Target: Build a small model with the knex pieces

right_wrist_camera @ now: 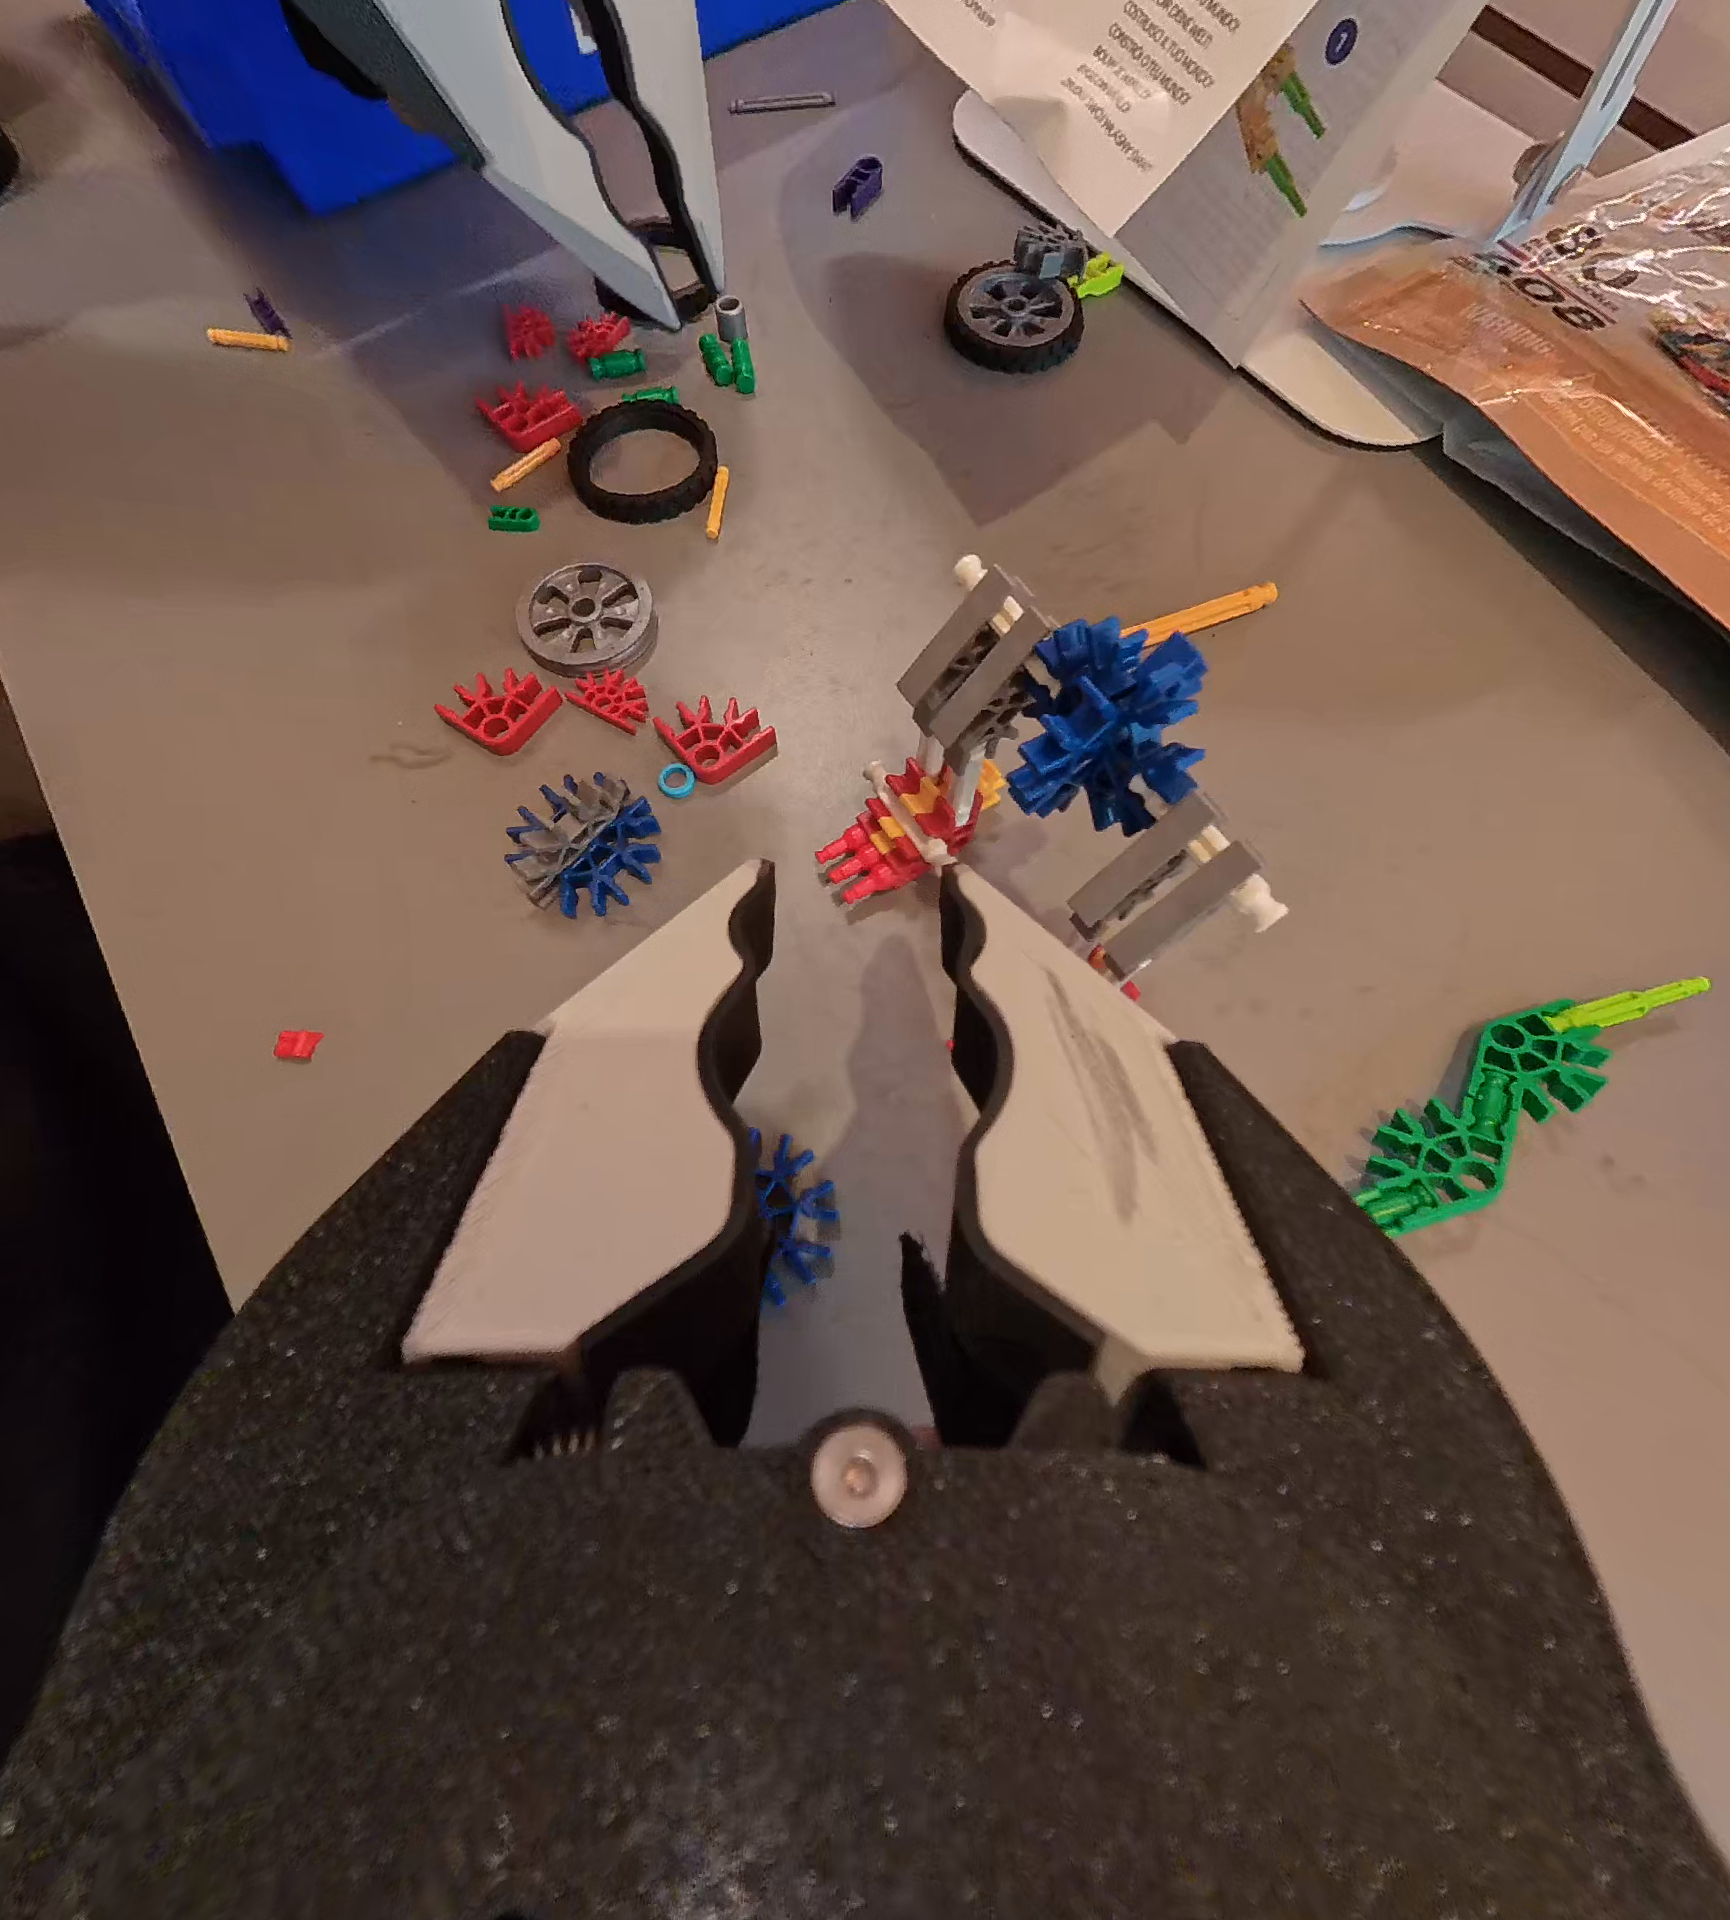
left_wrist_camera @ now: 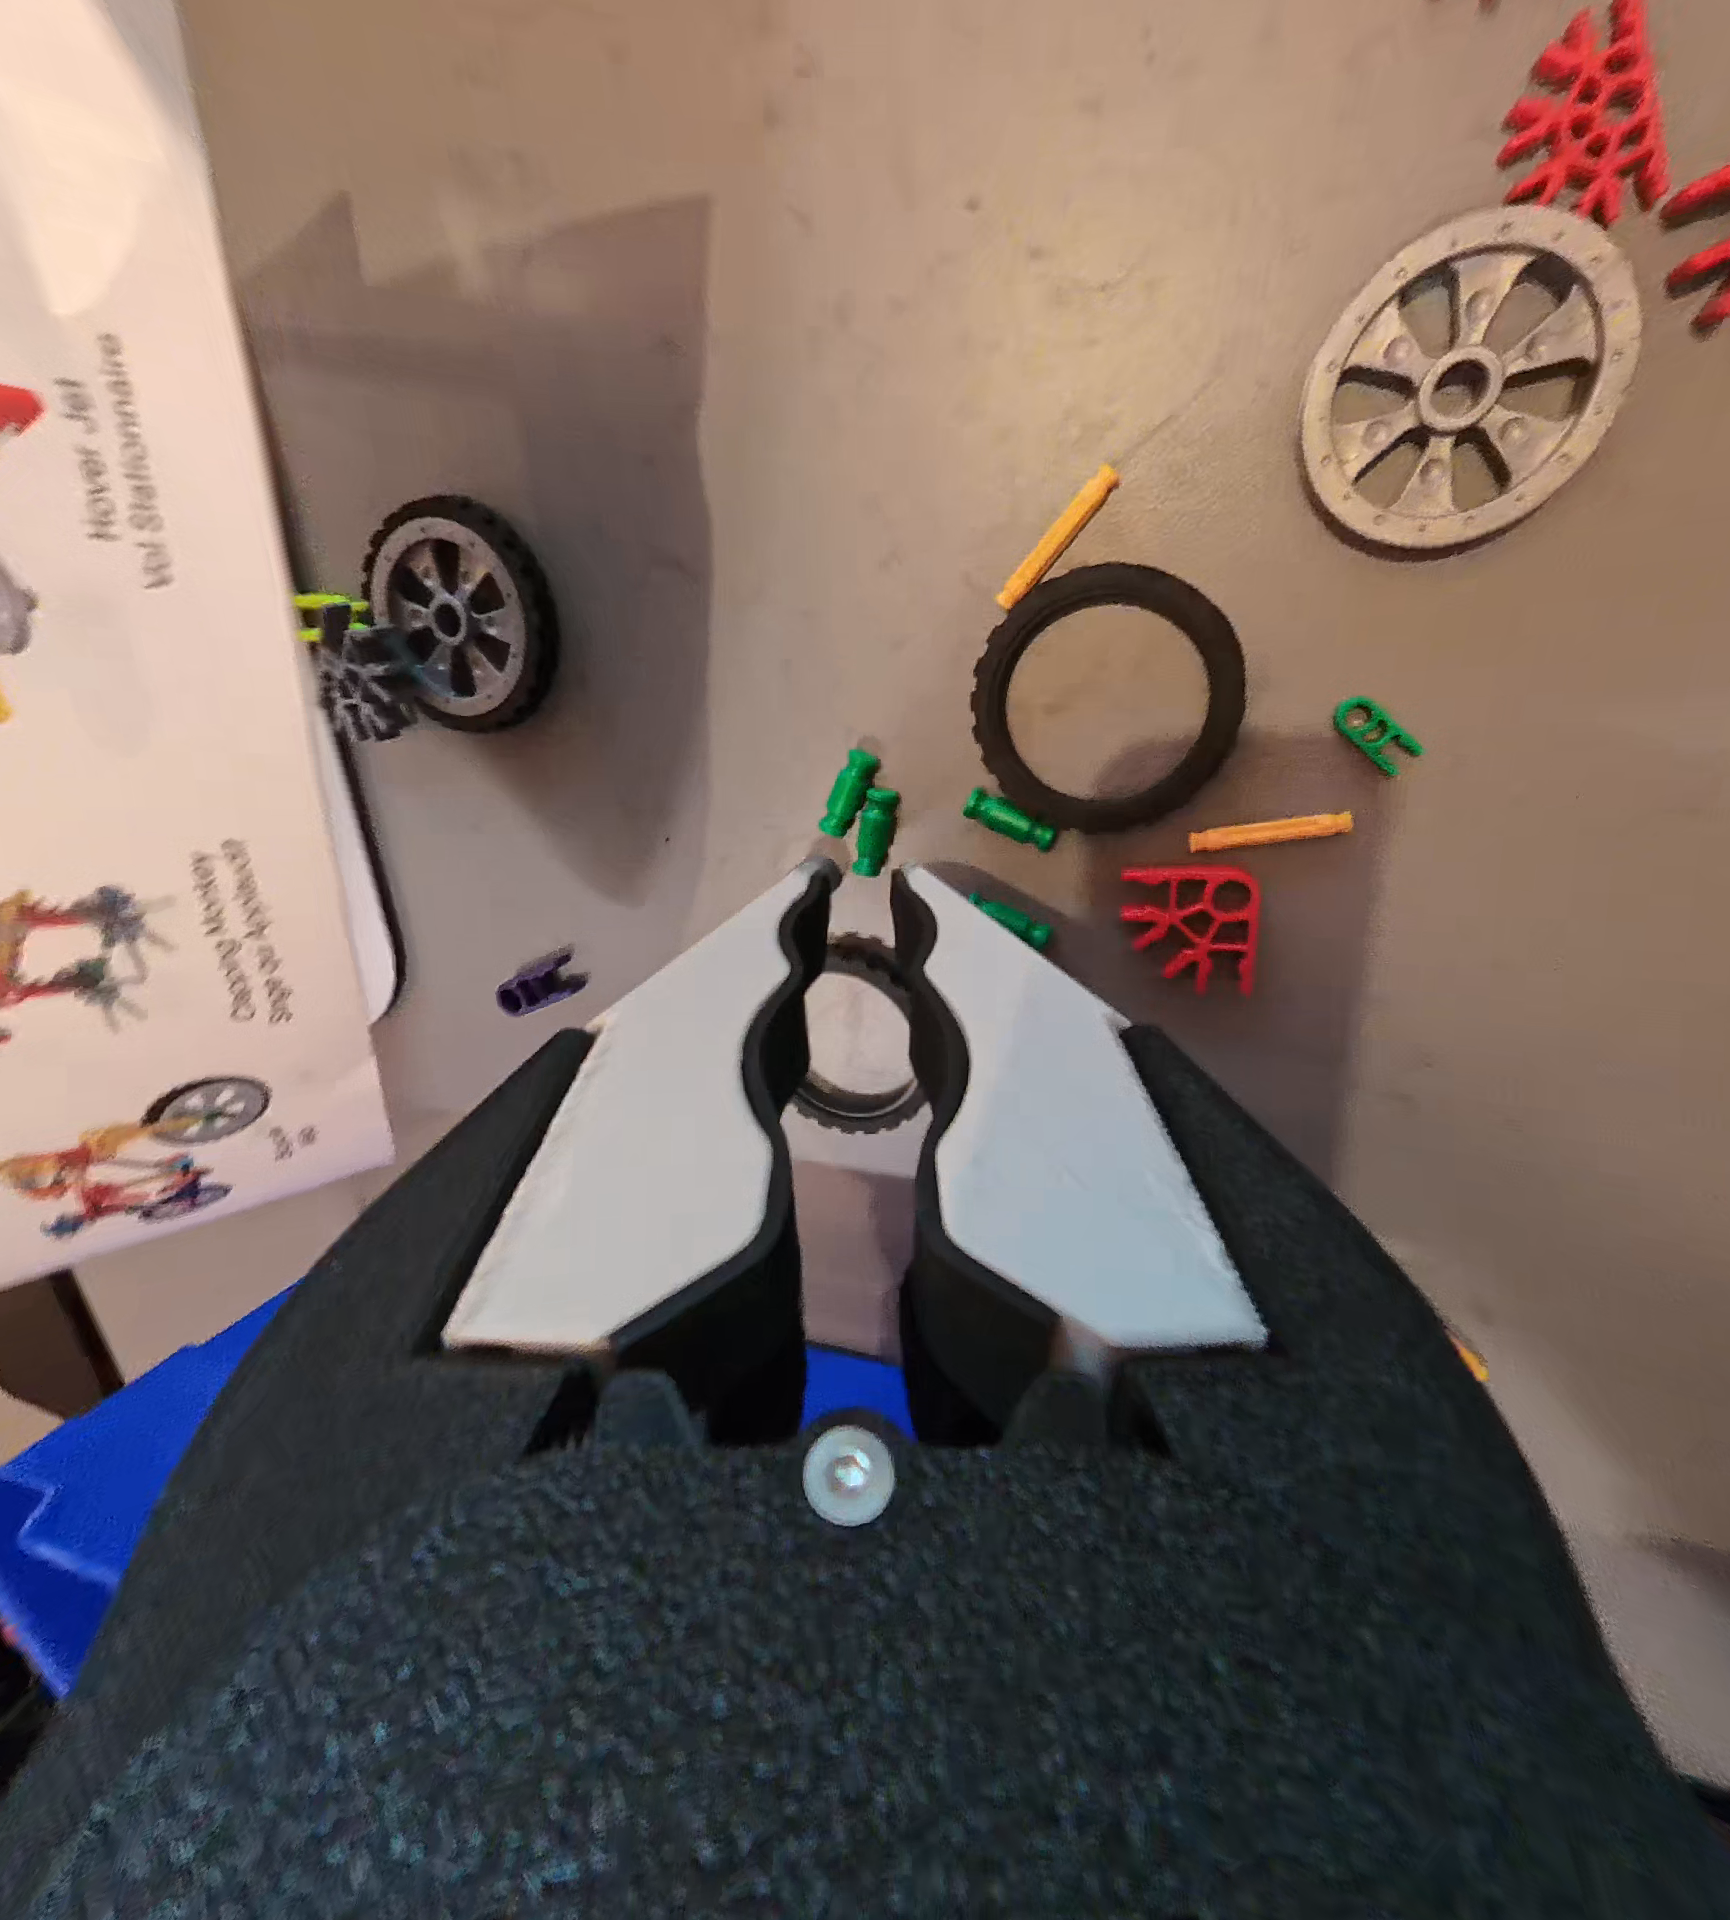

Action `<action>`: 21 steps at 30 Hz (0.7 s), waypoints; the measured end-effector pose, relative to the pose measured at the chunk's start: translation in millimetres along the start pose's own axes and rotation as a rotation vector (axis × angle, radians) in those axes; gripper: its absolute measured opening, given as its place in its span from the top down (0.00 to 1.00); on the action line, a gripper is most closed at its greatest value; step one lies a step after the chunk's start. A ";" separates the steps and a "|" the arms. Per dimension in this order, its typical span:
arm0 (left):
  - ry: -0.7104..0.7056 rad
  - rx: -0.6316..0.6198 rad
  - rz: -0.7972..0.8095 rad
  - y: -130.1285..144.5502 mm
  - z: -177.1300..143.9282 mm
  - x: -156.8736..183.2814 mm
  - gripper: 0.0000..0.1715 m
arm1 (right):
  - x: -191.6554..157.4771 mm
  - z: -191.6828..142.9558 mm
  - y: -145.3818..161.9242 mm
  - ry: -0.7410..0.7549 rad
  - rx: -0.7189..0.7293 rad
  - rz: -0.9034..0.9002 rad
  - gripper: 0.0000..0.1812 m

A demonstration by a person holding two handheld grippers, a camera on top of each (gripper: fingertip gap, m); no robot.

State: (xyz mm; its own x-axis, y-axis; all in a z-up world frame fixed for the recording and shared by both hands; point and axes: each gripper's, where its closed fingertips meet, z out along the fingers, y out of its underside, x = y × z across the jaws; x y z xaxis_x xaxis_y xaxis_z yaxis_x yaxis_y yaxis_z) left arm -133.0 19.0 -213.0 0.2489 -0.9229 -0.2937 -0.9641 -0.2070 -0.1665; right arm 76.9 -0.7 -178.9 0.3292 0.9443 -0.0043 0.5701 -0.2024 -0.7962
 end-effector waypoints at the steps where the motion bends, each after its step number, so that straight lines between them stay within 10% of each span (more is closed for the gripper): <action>1: 0.024 -0.018 0.000 1.3 3.6 2.1 0.93 | 1.4 -0.1 -0.2 0.000 0.002 0.002 0.83; 21: 0.100 0.064 0.061 -15.5 6.3 11.1 0.97 | 18.9 -3.6 -0.1 0.004 -0.012 0.004 0.83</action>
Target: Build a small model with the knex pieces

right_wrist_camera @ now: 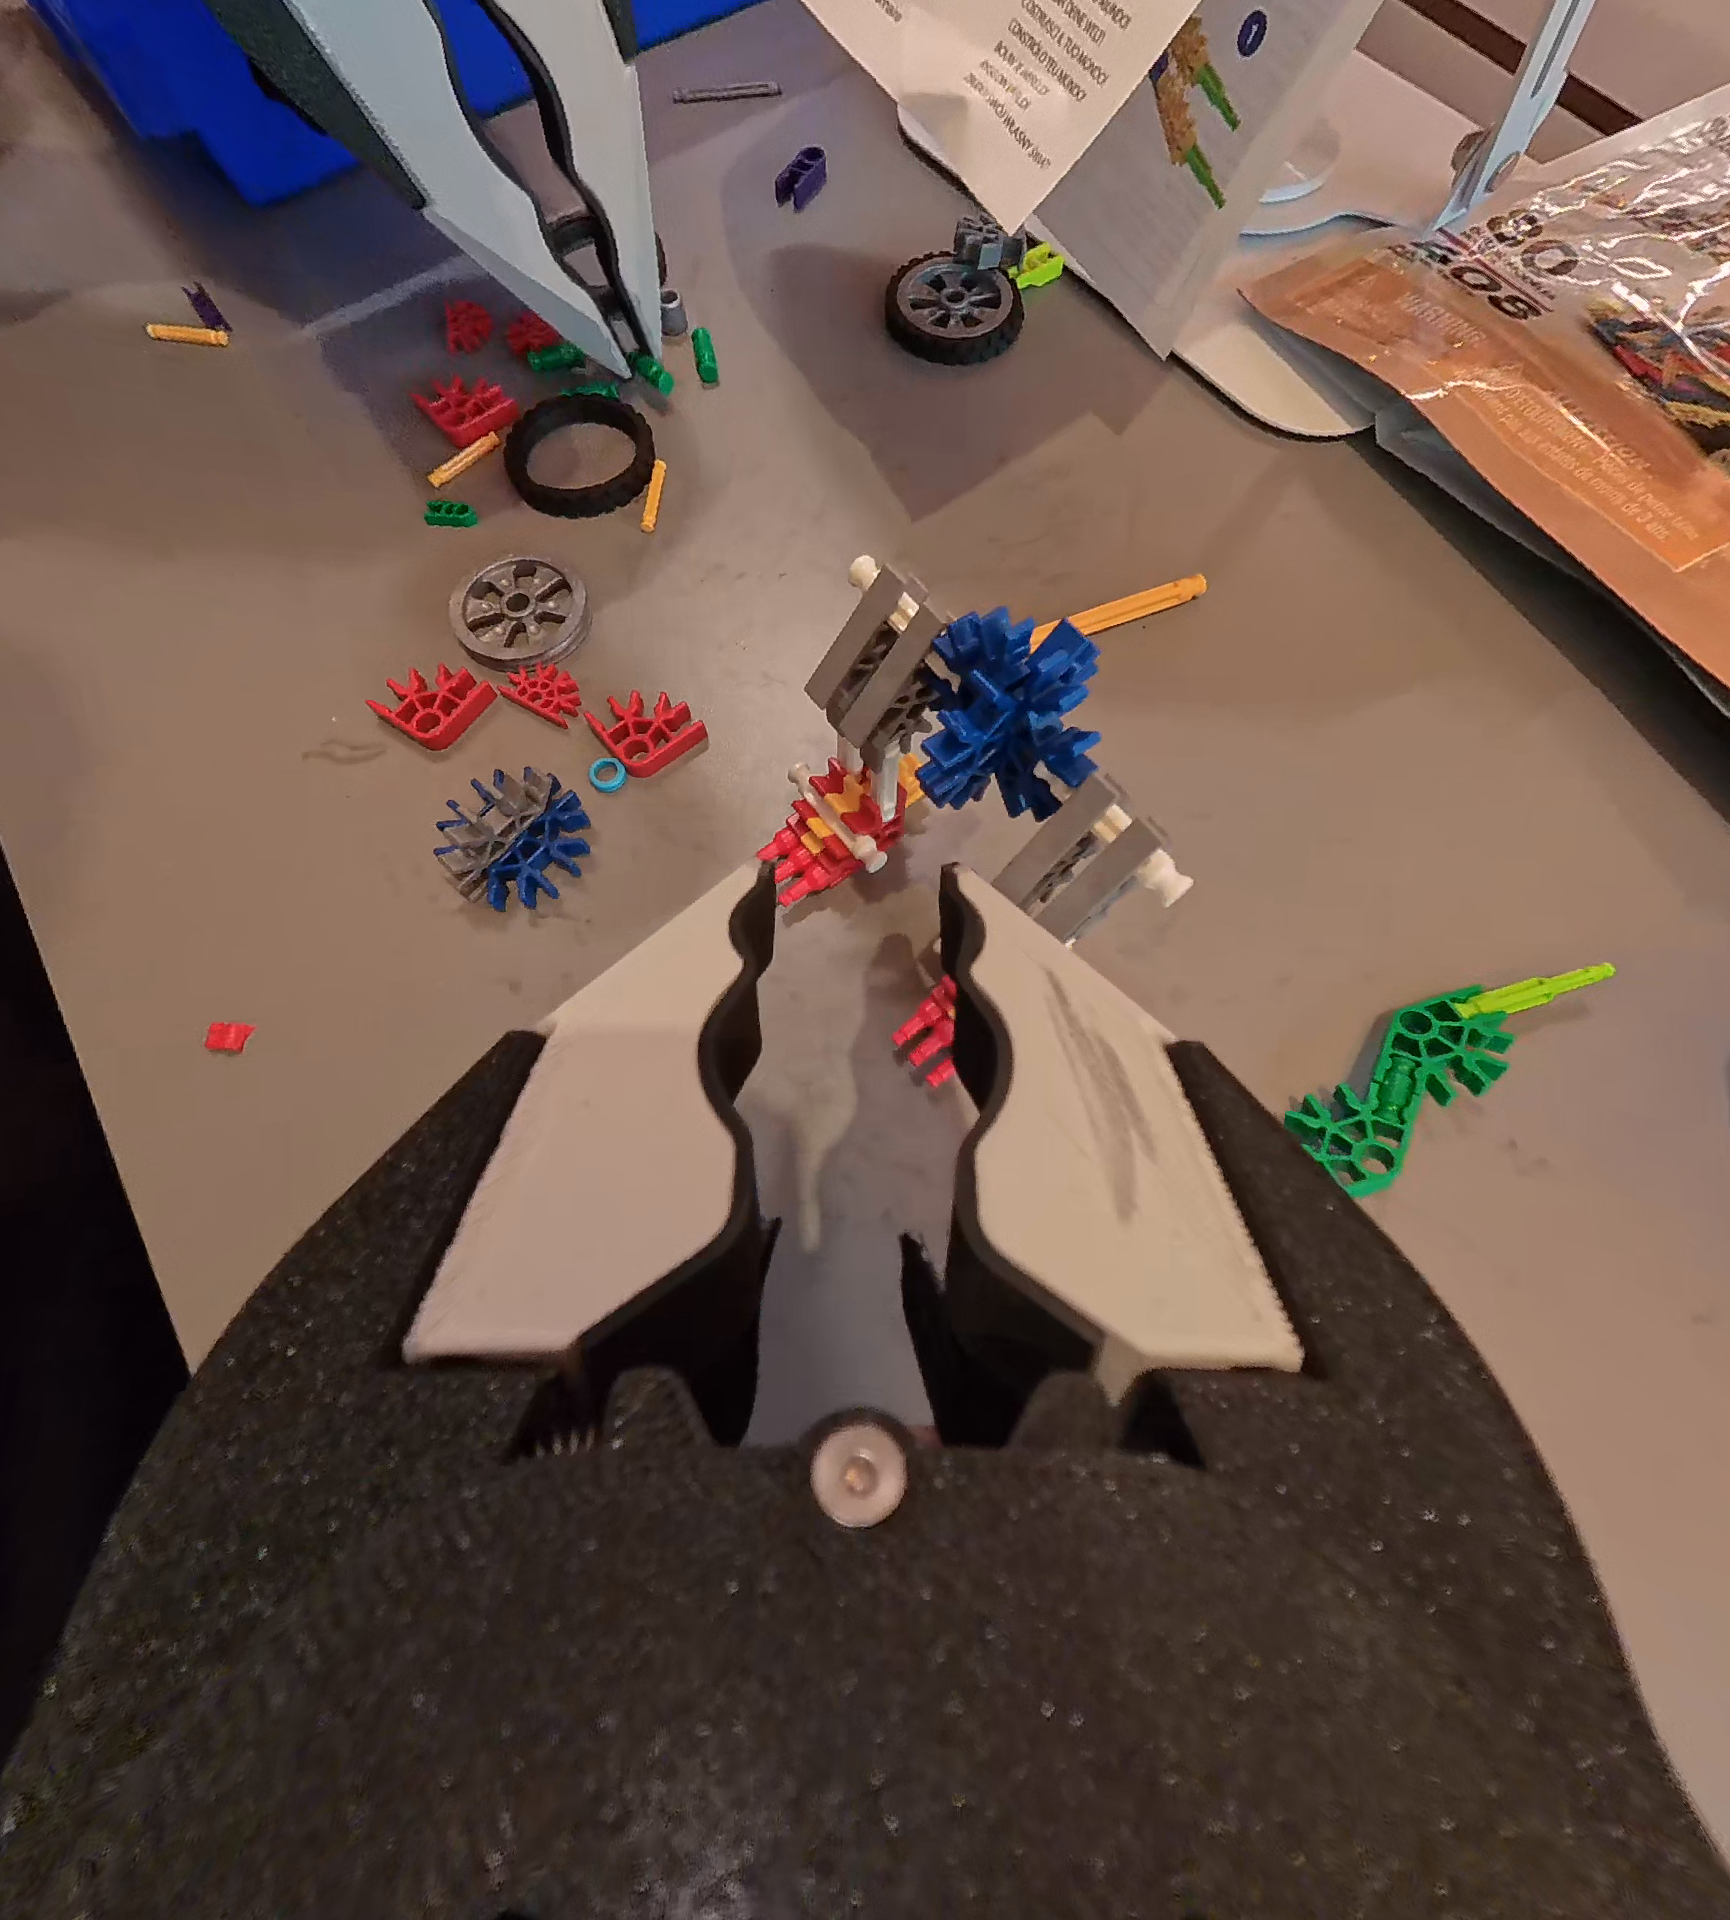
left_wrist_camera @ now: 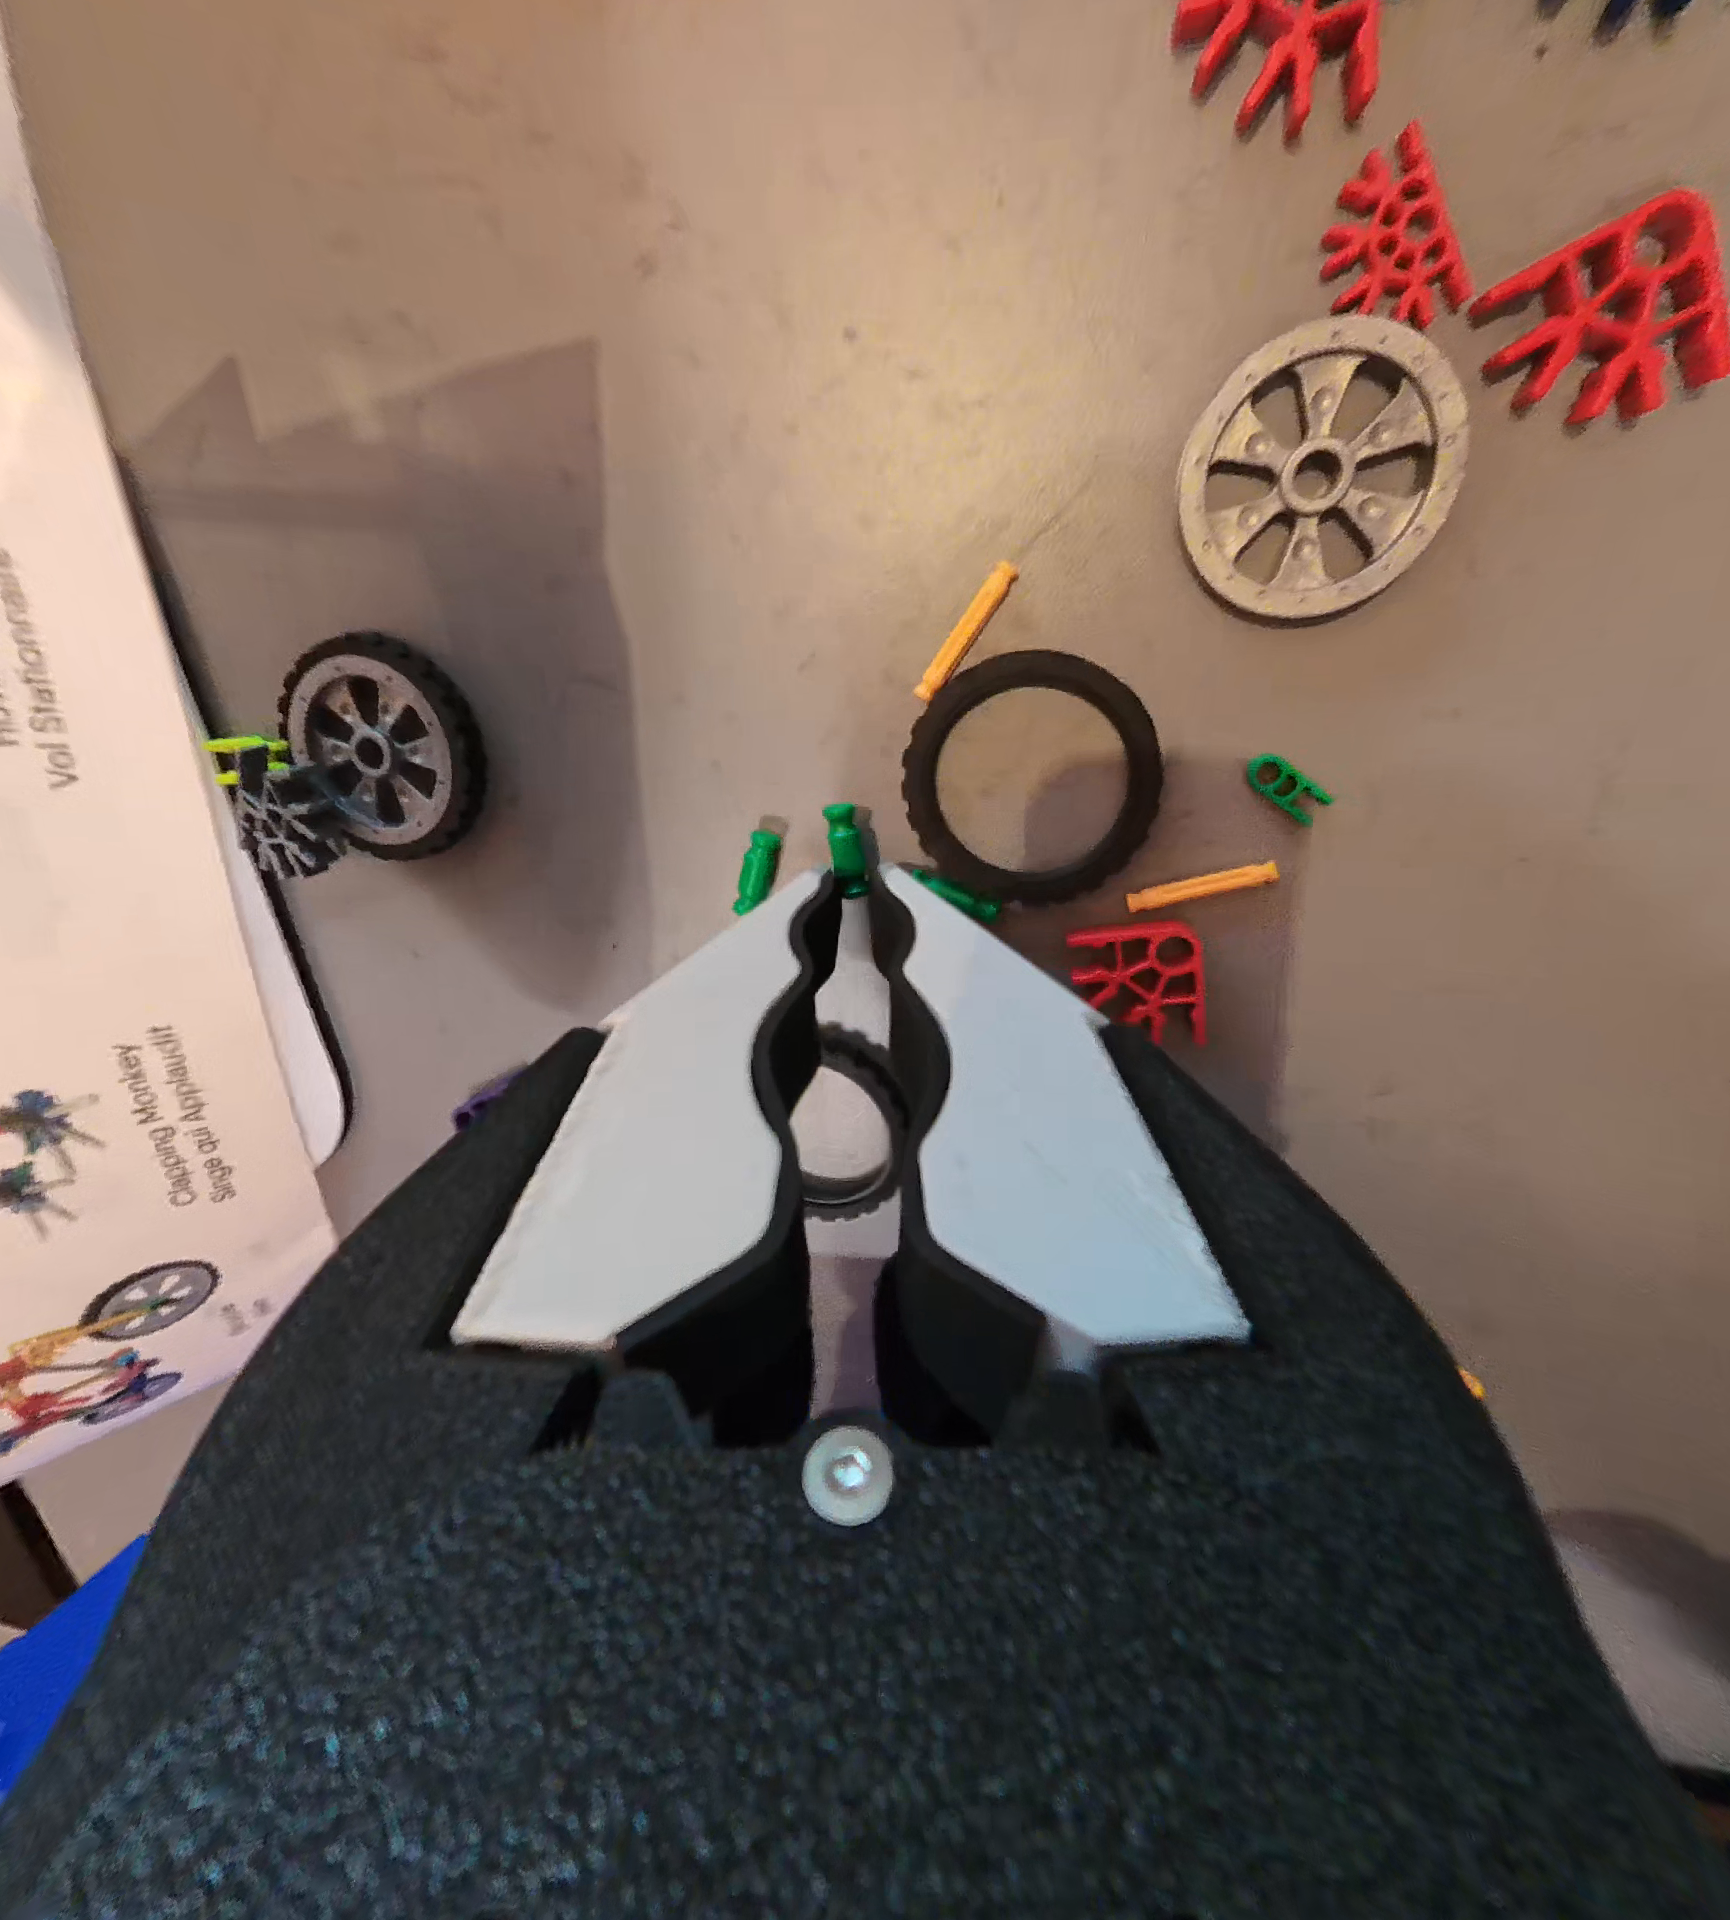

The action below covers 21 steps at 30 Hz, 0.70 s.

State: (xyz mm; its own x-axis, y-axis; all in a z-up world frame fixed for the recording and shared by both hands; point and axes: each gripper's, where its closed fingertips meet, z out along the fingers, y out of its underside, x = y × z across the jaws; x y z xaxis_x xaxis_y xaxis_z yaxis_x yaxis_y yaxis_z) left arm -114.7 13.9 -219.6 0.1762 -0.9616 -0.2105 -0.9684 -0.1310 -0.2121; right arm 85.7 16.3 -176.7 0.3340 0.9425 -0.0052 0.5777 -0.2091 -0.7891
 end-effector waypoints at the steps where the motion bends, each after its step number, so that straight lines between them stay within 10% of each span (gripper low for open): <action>1: -0.019 0.014 0.001 -2.9 -2.3 -2.2 0.97 | -0.1 -2.0 0.0 -0.001 -0.003 -0.007 0.83; 21: -0.372 0.569 0.140 -141.8 -69.9 -4.8 0.97 | -19.5 -11.8 -75.7 -0.058 0.272 -0.017 0.86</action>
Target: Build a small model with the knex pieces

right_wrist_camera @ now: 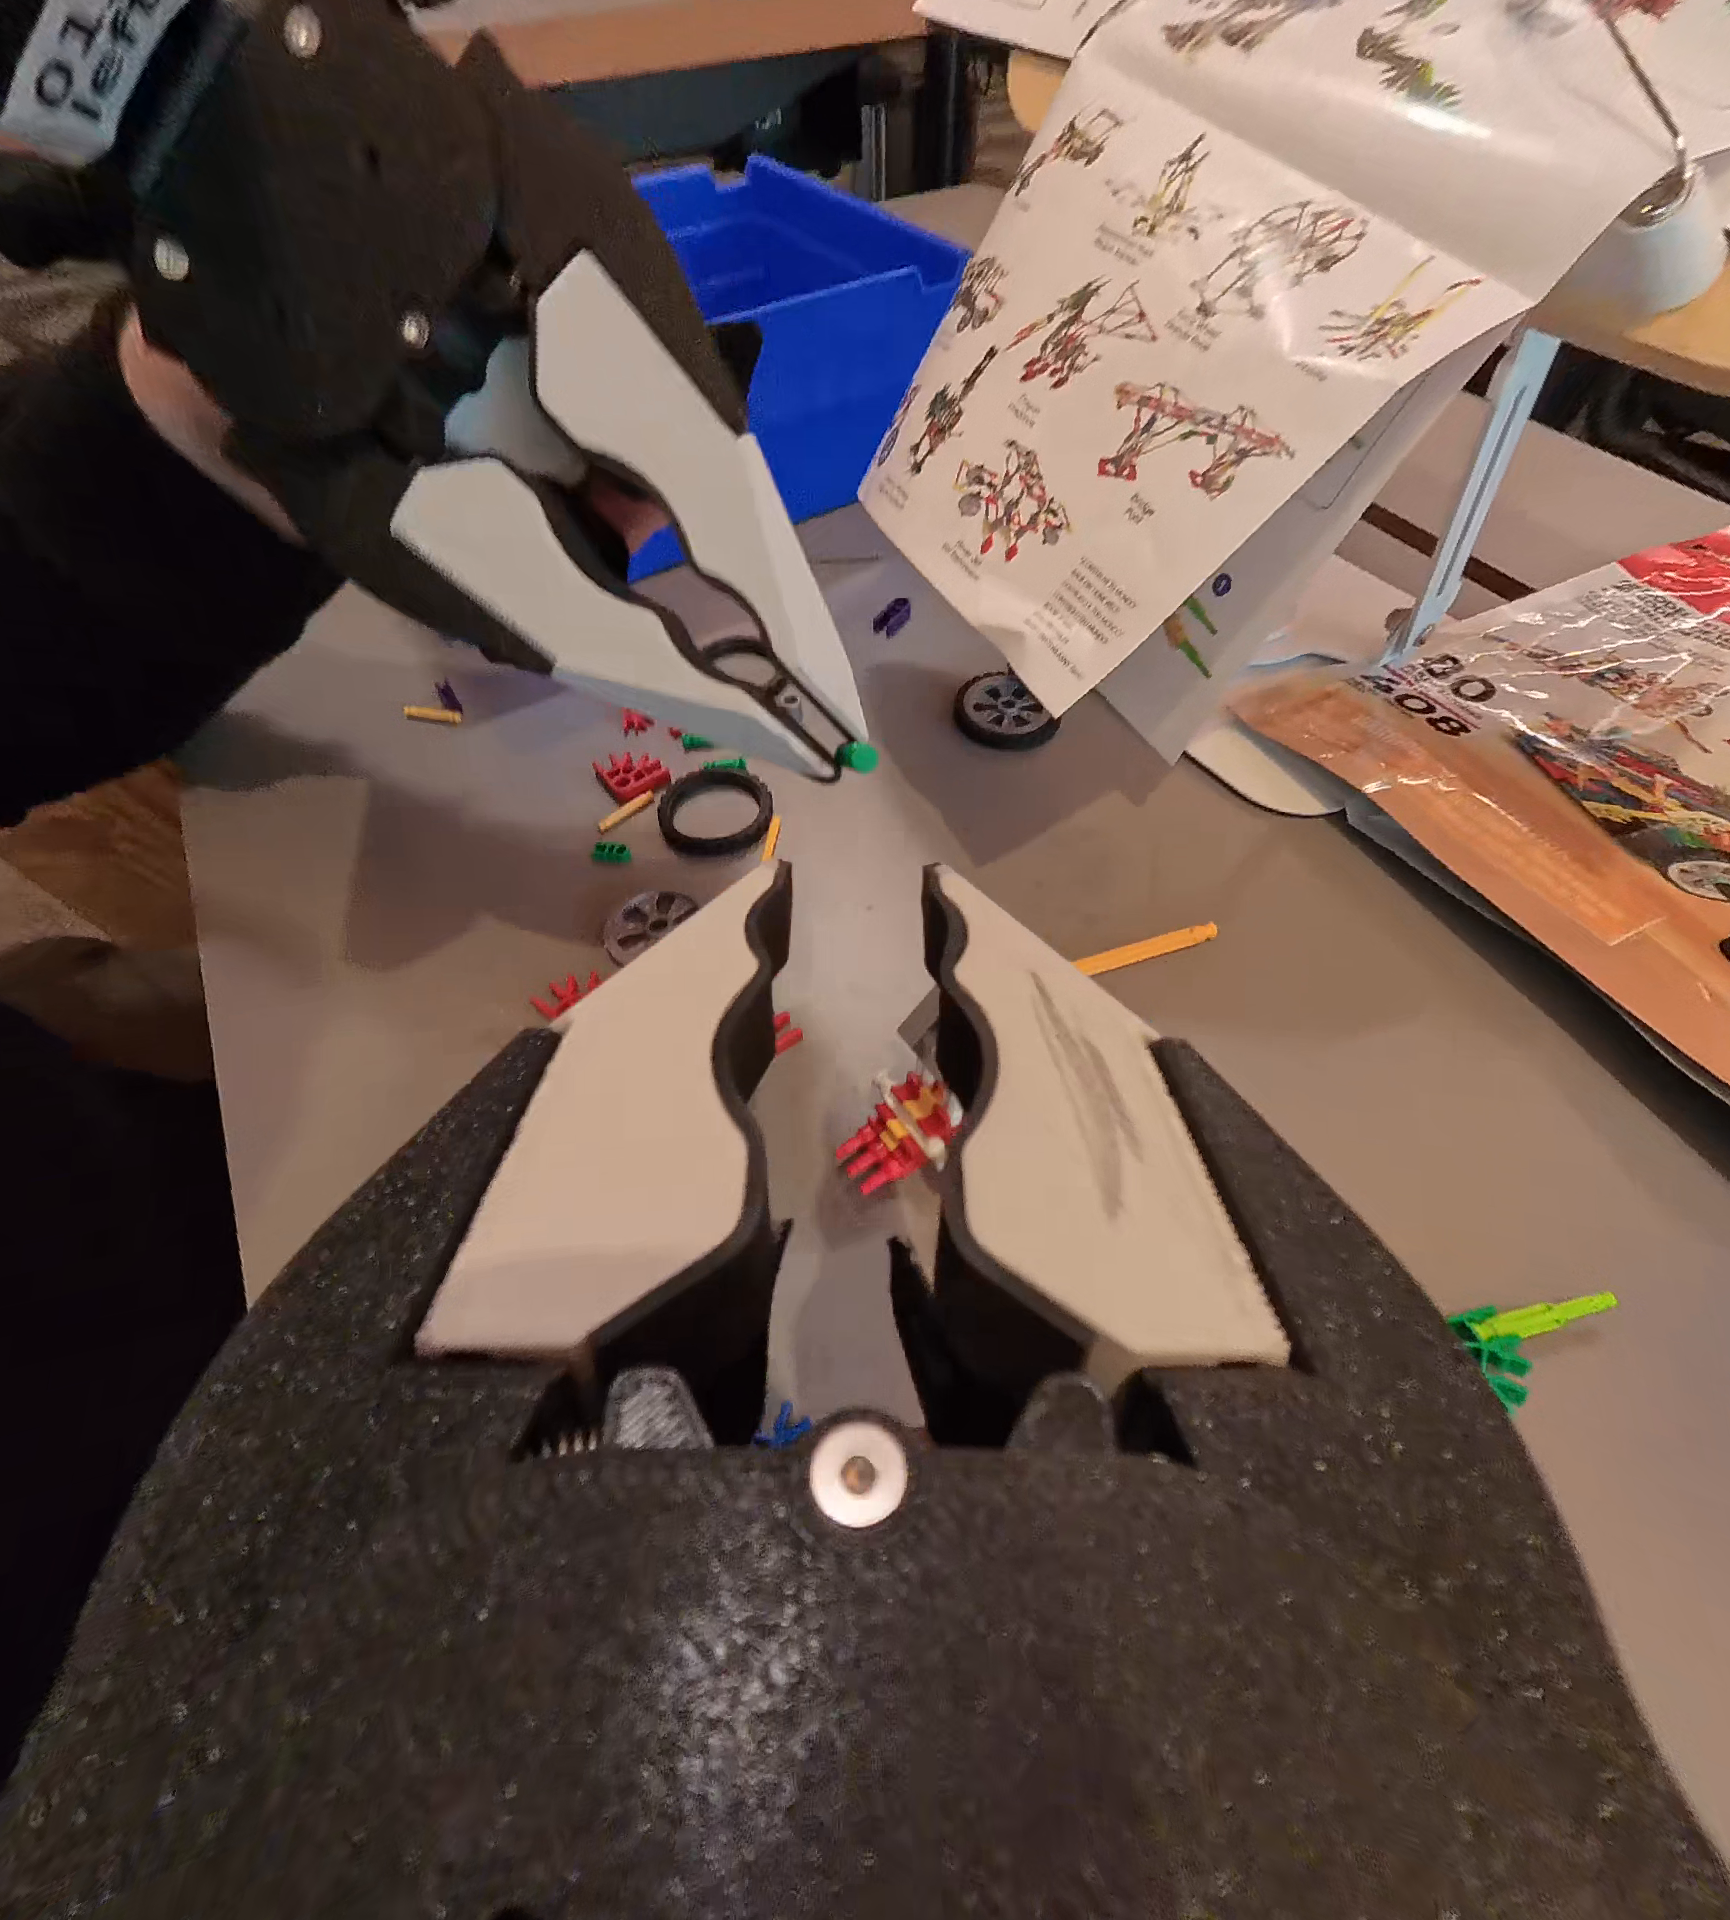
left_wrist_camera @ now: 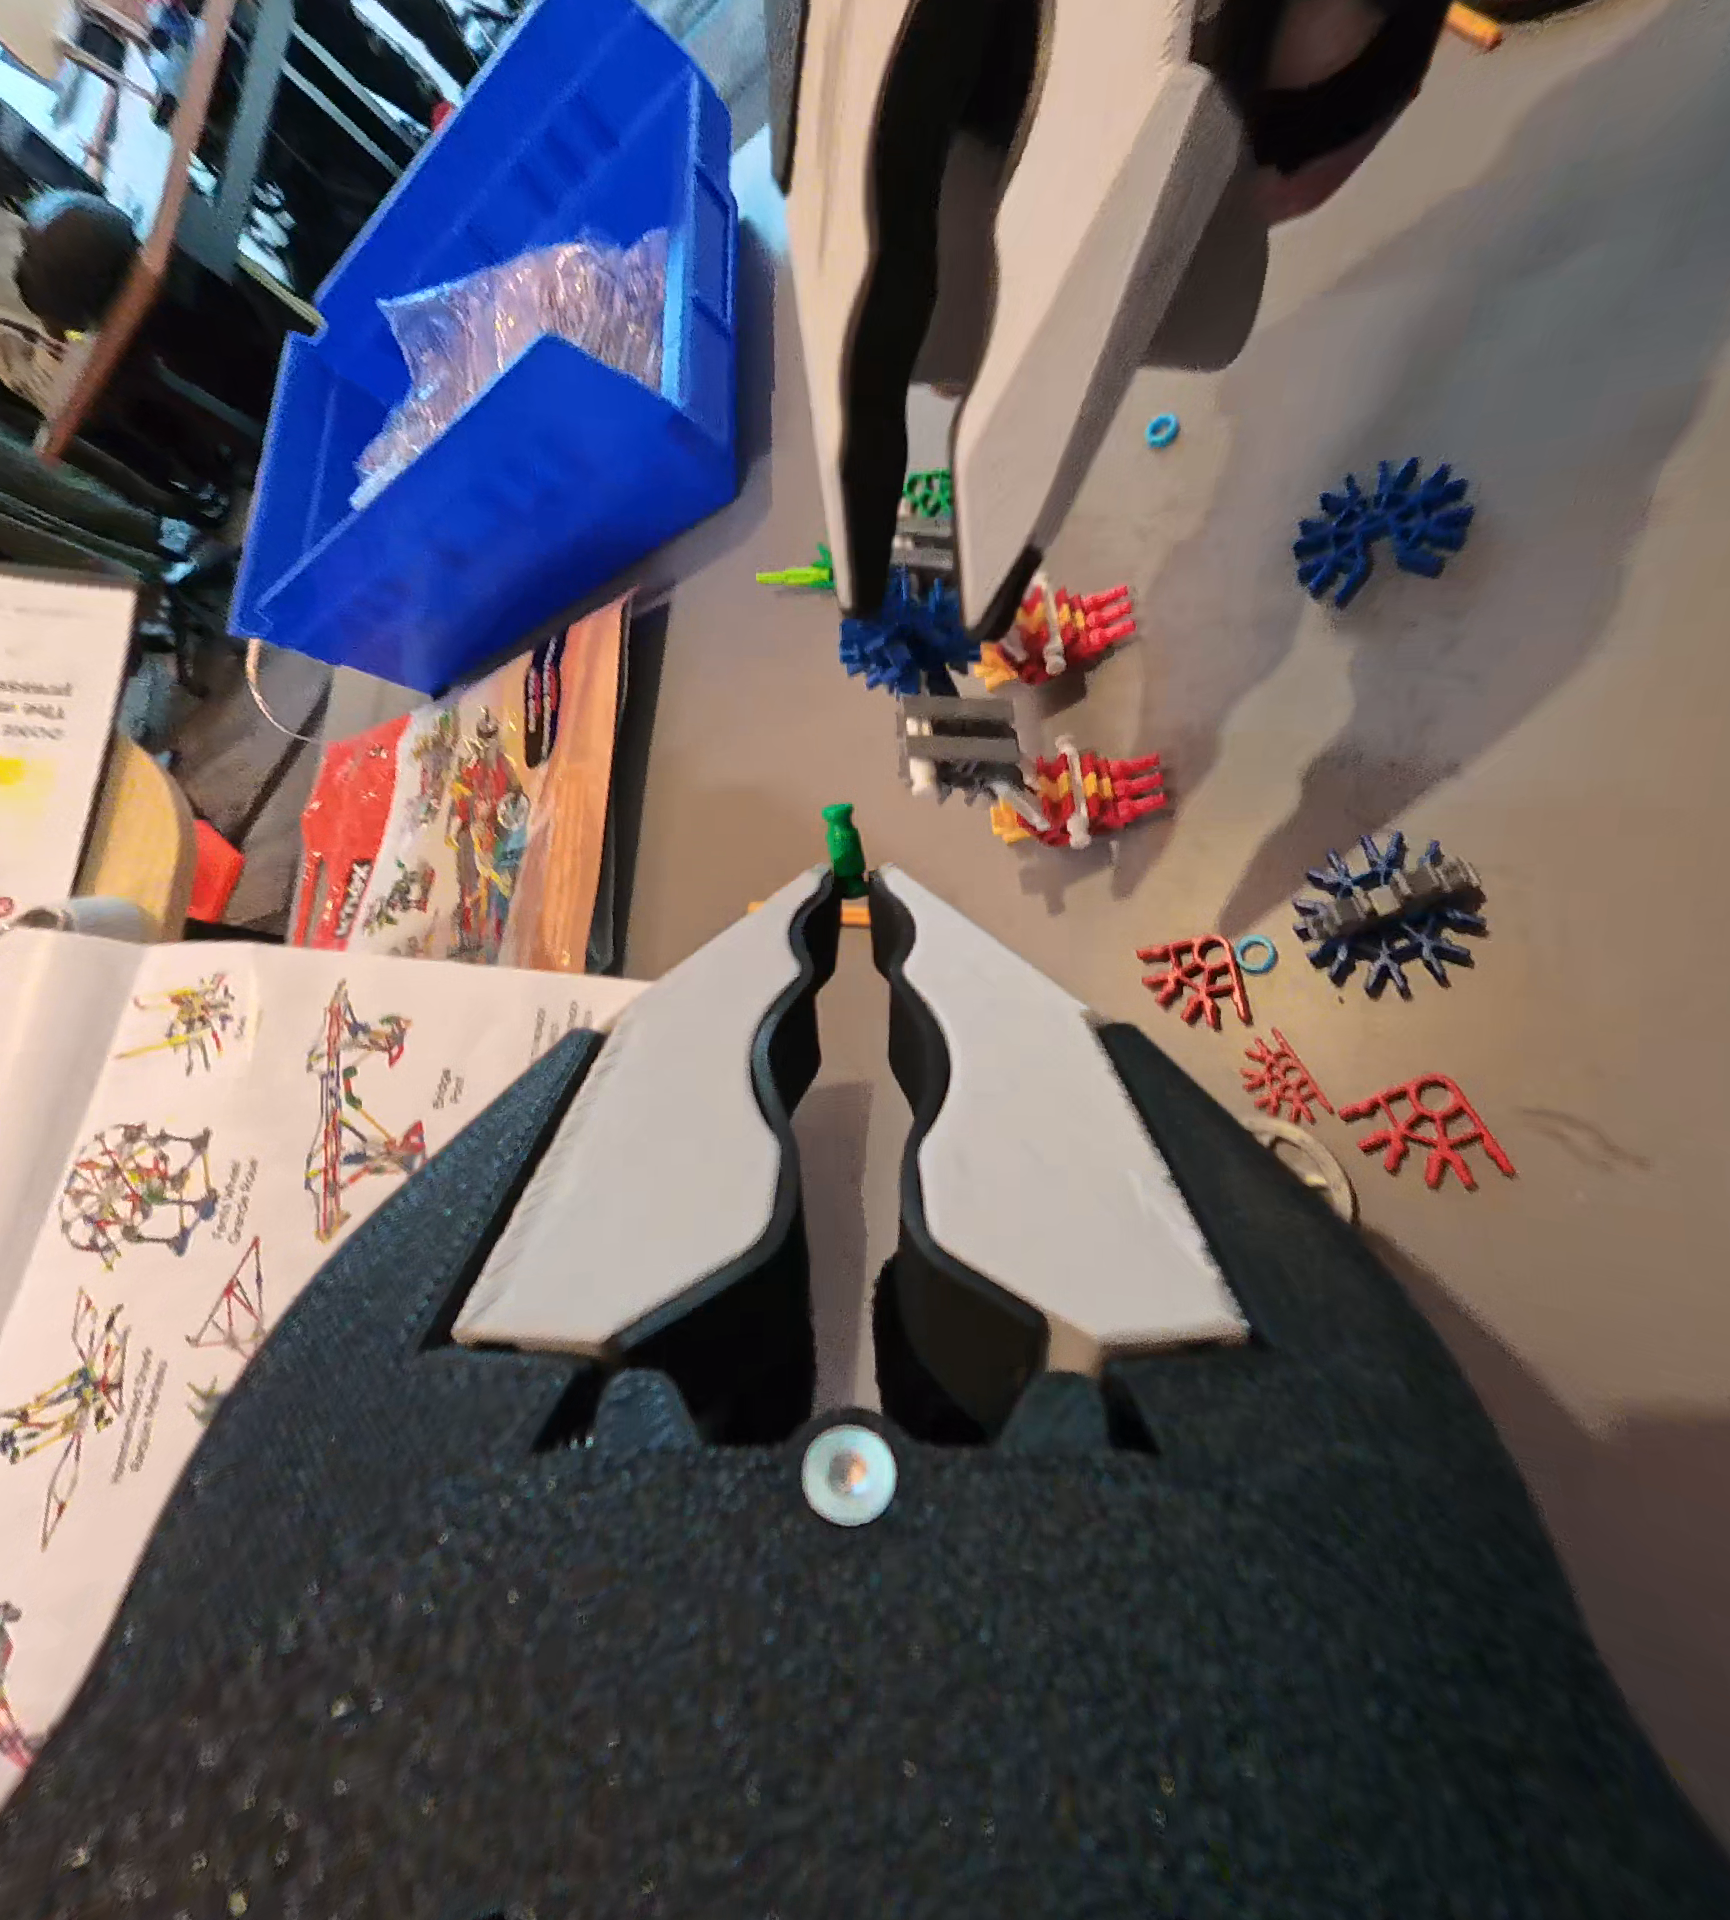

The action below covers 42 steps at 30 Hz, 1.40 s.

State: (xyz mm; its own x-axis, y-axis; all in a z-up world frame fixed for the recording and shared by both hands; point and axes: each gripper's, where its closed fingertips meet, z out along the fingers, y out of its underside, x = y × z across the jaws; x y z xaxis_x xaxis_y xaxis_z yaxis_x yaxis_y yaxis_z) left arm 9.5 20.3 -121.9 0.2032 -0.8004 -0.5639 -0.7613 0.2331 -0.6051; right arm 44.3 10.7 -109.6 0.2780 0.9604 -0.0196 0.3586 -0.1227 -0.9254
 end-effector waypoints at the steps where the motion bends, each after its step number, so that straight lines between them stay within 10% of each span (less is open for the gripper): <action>1: -0.010 0.009 0.004 -2.9 1.5 0.2 0.97 | 1.8 0.6 -2.1 0.007 0.010 0.012 0.87; 42: -0.040 0.180 0.049 -73.5 32.9 35.0 0.98 | -2.3 -40.5 13.9 -0.042 0.161 0.268 0.97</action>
